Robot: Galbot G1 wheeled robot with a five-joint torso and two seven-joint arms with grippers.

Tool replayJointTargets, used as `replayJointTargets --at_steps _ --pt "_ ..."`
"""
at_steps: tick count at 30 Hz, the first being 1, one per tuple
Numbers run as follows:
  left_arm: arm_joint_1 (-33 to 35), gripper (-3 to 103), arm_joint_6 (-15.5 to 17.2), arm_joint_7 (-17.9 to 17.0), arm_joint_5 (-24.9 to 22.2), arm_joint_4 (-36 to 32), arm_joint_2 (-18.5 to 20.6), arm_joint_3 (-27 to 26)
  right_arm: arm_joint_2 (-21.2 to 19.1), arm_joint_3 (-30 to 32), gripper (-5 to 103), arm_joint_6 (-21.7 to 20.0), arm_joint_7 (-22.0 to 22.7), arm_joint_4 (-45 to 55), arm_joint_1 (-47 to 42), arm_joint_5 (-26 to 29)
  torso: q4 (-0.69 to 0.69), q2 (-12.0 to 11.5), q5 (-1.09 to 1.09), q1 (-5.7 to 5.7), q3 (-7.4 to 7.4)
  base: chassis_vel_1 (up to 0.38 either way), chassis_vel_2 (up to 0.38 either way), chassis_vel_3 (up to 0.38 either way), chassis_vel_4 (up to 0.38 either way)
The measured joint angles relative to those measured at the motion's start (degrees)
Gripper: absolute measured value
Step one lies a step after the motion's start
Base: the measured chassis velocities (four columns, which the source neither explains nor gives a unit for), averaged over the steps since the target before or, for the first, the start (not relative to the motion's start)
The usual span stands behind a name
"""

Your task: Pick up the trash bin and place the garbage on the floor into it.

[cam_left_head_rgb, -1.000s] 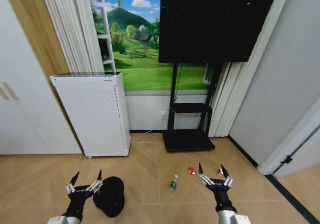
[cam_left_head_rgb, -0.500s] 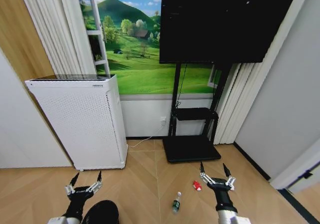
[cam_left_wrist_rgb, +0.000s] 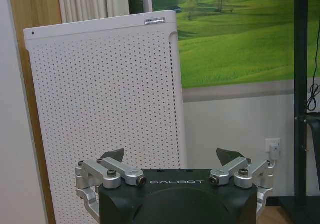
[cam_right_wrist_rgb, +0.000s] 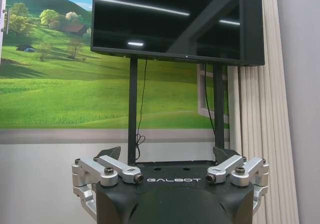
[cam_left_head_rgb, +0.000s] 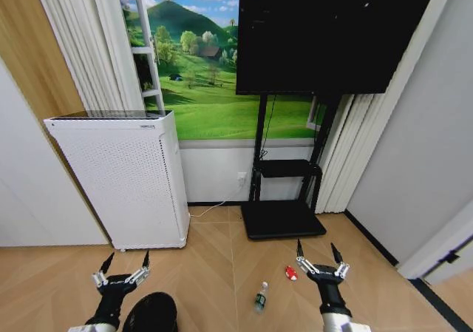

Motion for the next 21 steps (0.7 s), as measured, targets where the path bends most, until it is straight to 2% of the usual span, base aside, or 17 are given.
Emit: replayJointTargets --at_steps 5,21 --pt "0.0 100 0.2 -0.5 0.0 0.3 0.1 -0.2 0.5 -0.1 100 0.1 0.0 0.0 -0.3 -0.3 0.00 -0.7 0.00 -0.29 -0.39 0.000 0.000 0.000 0.000" --pt "0.1 100 0.0 -0.7 -0.3 0.9 0.2 -0.6 -0.3 0.3 100 -0.3 1.3 -0.3 -0.1 -1.6 0.00 -4.9 0.00 -2.06 -2.84 0.000 0.000 0.000 0.000"
